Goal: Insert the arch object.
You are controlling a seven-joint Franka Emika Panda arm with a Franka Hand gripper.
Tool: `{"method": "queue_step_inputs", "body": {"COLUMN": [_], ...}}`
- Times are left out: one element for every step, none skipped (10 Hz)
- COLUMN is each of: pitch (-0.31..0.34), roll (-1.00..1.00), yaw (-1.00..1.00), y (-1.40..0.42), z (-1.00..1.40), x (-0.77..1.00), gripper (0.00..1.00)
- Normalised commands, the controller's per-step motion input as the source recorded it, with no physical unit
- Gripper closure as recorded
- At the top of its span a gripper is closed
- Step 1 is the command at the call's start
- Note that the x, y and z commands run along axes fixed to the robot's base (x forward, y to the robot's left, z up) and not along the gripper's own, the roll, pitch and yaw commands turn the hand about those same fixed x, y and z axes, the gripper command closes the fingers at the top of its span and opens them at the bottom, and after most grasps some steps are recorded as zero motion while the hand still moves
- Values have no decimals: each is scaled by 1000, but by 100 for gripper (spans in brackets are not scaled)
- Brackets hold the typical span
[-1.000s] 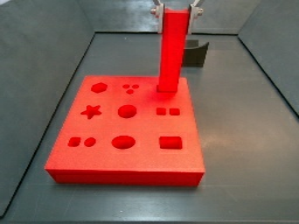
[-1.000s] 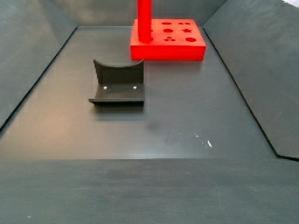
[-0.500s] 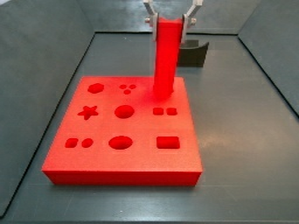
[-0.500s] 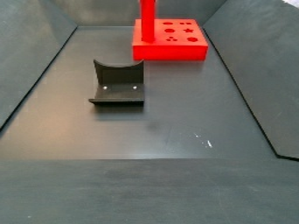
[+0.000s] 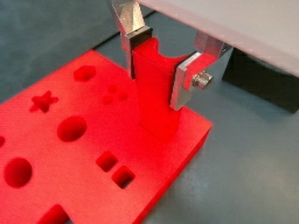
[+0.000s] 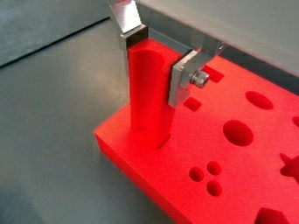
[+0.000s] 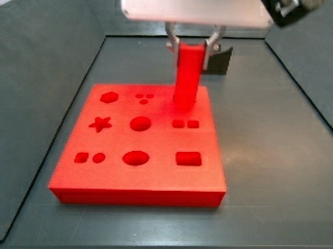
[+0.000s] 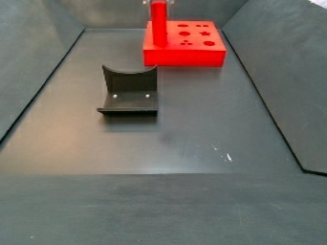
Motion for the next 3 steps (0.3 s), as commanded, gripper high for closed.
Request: {"method": "queue_step_inputs", "body": {"pitch": [20, 44, 0], "roll": [26, -6, 0], "yaw": [0, -20, 0], "y": [-17, 0, 0], "z": [-740, -83, 0], "x": [191, 0, 0], "gripper": [100, 100, 100]}}
